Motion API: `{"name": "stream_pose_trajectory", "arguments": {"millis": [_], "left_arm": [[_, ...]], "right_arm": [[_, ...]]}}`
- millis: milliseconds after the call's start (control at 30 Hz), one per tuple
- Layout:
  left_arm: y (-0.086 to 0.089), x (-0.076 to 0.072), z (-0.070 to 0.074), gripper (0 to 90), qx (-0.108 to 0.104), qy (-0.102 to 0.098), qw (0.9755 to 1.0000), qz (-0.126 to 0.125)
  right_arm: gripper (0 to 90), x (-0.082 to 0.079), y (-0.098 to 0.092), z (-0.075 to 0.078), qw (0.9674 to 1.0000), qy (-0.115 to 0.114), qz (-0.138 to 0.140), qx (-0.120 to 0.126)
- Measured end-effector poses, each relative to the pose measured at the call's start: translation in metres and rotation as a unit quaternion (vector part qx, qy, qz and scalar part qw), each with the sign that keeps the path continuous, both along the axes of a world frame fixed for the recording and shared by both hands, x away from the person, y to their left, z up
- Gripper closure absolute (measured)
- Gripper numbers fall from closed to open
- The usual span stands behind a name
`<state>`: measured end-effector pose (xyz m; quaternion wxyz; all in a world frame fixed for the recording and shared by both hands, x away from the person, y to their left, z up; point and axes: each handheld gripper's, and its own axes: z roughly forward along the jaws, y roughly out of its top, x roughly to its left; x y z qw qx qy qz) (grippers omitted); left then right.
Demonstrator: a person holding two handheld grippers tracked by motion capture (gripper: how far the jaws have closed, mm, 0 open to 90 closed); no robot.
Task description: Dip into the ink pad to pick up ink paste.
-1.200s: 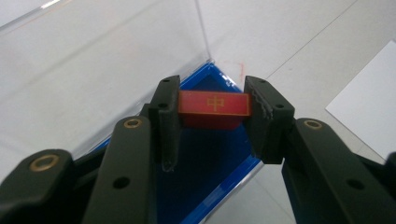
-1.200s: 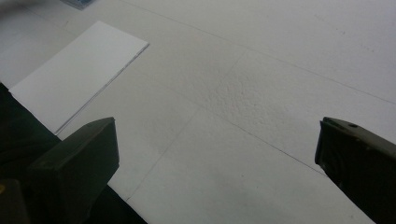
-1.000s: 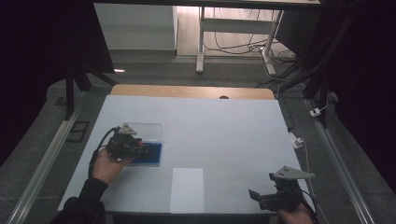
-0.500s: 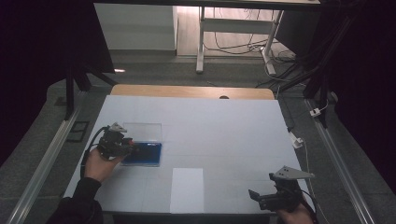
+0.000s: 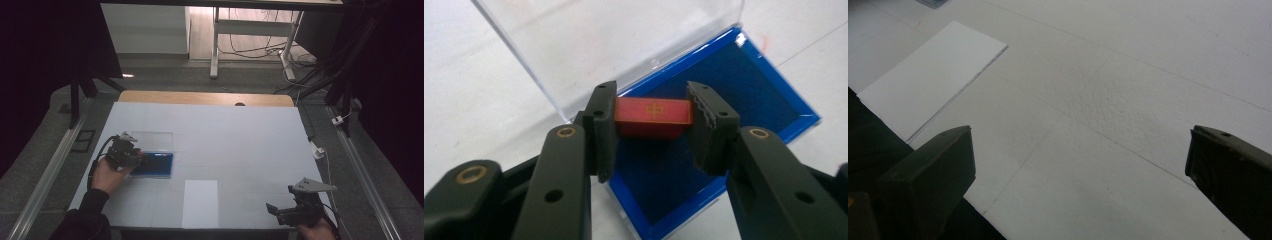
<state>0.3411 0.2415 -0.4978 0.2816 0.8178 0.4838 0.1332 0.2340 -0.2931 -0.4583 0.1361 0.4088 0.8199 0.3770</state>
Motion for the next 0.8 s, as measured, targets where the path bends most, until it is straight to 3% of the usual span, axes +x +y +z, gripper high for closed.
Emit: {"name": "stream_pose_trajectory", "arguments": {"millis": [367, 533, 600, 667, 800], "left_arm": [[-0.005, -0.003, -0.003, 58.9, 0.011, -0.009, 0.9999, 0.006], [-0.016, -0.006, -0.002, 59.0, 0.053, -0.024, 0.9983, 0.006], [-0.018, -0.007, -0.002, 59.1, 0.061, -0.026, 0.9978, 0.006], [-0.016, -0.006, -0.003, 59.1, 0.047, -0.022, 0.9986, 0.011], [-0.003, -0.003, -0.006, 59.0, -0.010, -0.006, 0.9997, 0.023]], "right_arm": [[0.0, 0.000, 0.001, 0.000, 1.0000, 0.001, 0.000, -0.002], [0.0, 0.000, 0.001, 0.000, 1.0000, 0.001, 0.001, -0.004], [0.0, 0.000, 0.001, 0.000, 1.0000, 0.001, 0.002, -0.005], [0.0, 0.000, 0.002, -0.001, 1.0000, 0.002, 0.002, -0.005], [0.0, 0.000, 0.002, -0.001, 1.0000, 0.001, 0.004, -0.006]]}}
